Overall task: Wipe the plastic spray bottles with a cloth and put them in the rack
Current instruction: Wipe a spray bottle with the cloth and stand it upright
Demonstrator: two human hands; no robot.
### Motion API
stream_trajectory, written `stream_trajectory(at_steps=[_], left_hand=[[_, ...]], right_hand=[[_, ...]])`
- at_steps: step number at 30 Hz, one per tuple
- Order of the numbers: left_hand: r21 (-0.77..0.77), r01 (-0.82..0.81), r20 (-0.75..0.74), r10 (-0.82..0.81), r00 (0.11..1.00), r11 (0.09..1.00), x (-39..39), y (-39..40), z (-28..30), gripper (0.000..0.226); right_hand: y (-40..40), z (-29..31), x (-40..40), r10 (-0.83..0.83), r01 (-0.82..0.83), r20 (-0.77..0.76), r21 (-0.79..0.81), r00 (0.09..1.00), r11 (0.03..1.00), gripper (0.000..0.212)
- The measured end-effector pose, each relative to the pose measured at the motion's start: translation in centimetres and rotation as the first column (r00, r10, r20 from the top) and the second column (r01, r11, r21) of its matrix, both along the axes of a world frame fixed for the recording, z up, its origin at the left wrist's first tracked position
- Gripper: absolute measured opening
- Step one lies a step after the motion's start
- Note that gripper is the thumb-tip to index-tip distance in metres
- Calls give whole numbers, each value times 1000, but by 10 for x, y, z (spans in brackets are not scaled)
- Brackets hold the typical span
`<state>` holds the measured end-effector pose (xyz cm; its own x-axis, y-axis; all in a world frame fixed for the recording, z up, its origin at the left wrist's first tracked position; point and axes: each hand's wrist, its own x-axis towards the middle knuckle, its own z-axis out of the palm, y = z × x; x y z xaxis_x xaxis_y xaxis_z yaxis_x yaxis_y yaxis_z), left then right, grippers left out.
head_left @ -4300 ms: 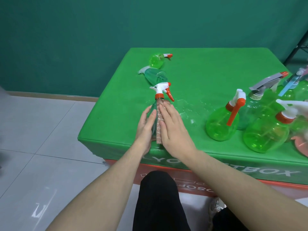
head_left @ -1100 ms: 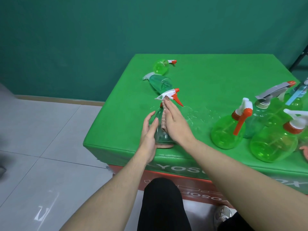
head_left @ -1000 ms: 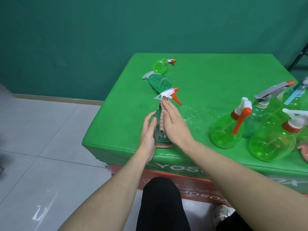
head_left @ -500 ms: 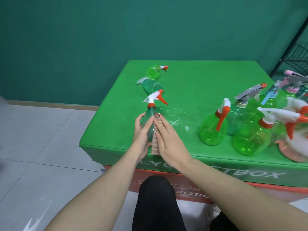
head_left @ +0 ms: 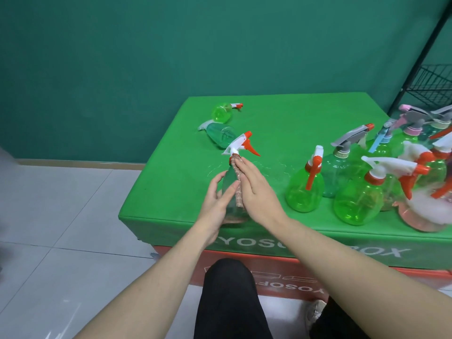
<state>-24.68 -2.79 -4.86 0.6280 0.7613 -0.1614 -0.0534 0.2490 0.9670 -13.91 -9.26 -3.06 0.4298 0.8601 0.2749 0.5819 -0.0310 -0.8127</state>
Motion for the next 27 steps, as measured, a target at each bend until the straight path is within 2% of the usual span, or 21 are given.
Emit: stream_trajectory(at_steps=[3, 5, 8, 10, 12, 15, 19, 23, 27], left_hand=[[40, 23, 4, -23, 1000, 999, 3, -7, -1, 49], [82, 31, -5, -31, 1000, 996, 4, -11, -2, 44], [102, 22, -60, -16, 998, 995, 6, -15, -5, 40], [102, 20, -98, -10, 995, 995, 7, -17, -9, 46], [46, 16, -75, -13, 997, 999, 8, -15, -14, 53], [-40, -27, 15, 28, 999, 999, 13, -17, -17, 35], [-36, -119, -20, 118, 993, 992, 20, -23, -20, 30], [-36, -163, 8, 163, 987, 986, 22, -22, -16, 28], [-35, -182, 28, 183, 983, 983, 22, -22, -13, 28]], right_hand=[[-2, 10, 8, -40, 24, -216, -76, 976, 997, 43], [-5, 10, 12, -64, 39, -256, -102, 965, 994, 43], [-12, 1, 9, -67, 53, -168, -85, 984, 995, 44], [-18, -6, 5, -50, 45, -97, -54, 994, 998, 46], [-26, -15, -1, -27, 27, 4, -38, 1000, 999, 49], [-37, -27, -12, -10, 15, 127, -37, 992, 999, 51], [-42, -33, -18, -29, 30, 158, -1, 987, 1000, 48], [-52, -41, -19, 41, -42, 269, -2, 962, 999, 50], [-53, -43, -14, 49, -53, 234, 8, 971, 999, 50]])
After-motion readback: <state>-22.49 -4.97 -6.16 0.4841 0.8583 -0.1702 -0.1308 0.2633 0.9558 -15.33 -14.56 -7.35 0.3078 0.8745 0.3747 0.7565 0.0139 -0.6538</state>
